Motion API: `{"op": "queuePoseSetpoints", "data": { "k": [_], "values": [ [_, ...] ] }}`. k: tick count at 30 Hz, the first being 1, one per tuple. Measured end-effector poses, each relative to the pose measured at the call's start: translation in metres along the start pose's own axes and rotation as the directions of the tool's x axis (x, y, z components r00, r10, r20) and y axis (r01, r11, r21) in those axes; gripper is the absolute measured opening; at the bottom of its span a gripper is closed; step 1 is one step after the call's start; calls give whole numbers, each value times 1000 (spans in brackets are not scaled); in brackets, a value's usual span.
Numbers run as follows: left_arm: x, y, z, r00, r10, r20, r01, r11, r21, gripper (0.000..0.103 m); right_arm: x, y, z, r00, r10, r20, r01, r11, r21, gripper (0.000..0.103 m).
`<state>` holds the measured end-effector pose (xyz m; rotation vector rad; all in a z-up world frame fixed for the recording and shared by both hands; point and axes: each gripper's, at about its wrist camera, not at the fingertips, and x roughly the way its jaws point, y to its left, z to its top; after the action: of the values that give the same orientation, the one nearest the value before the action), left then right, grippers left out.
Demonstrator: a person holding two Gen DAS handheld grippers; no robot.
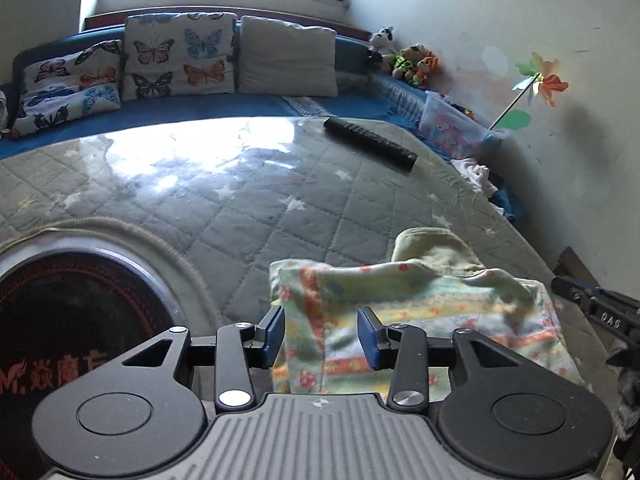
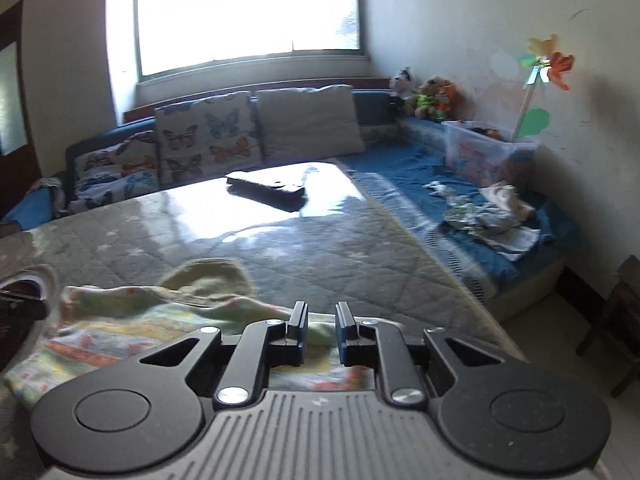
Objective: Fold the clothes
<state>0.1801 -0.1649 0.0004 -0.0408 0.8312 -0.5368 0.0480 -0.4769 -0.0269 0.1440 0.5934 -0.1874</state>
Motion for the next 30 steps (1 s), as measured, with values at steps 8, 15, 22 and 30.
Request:
{"op": "queuePoseSetpoints", "data": {
  "k": [8, 15, 22, 30],
  "values": [
    [24, -21, 10, 998, -57, -23, 58, 997, 58, 25, 34, 25, -3, 993, 99, -65, -99, 995, -3, 14],
    [59, -32, 17, 996, -51, -72, 57, 995, 84, 25, 58, 25, -1, 992, 92, -92, -92, 996, 3, 17],
    [65, -38, 14, 997, -32, -68, 39, 994, 104, 26, 62, 22, 0, 992, 102, -75, -101, 995, 22, 24],
    [47, -41, 7, 999, -4, -54, 9, 994, 107, 47, 37, 29, -2, 992, 117, -50, -117, 993, 1, 43]
  ]
}}
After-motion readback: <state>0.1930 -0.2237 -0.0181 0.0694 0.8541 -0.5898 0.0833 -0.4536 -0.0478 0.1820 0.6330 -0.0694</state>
